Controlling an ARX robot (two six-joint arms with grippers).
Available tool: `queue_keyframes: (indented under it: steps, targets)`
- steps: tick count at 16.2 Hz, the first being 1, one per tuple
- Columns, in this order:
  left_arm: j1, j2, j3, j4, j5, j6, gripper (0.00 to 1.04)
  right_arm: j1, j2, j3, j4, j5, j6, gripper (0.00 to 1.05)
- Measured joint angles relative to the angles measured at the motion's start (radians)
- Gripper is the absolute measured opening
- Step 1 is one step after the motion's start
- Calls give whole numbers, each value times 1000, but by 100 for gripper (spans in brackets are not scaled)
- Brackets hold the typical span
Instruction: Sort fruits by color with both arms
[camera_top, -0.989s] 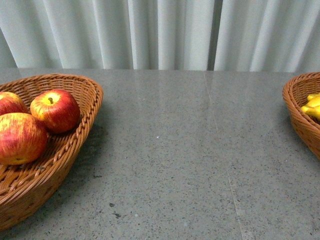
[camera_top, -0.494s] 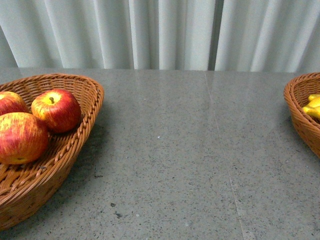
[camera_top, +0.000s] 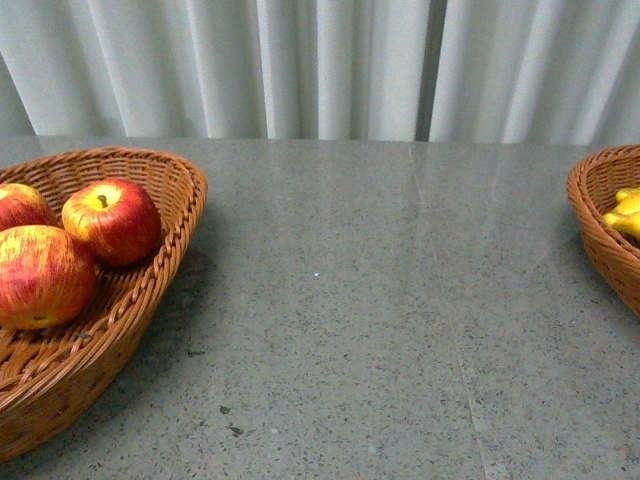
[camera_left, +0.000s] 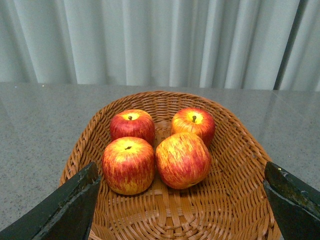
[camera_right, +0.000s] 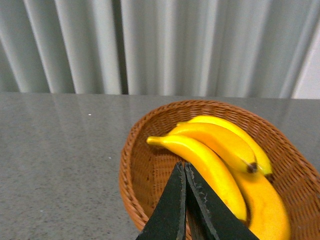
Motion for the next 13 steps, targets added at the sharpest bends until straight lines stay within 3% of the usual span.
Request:
queue_keyframes:
  steps: [5,6,13]
  targets:
    - [0,0,0,0,0,0,98,-3,-60,-33,-32,-1,0,2]
    - [0,0,0,0,0,0,98,-3,-165,-44,-158,-3,0,2]
    - [0,0,0,0,0,0,98,-3,-239,-77,-156,-2,3,2]
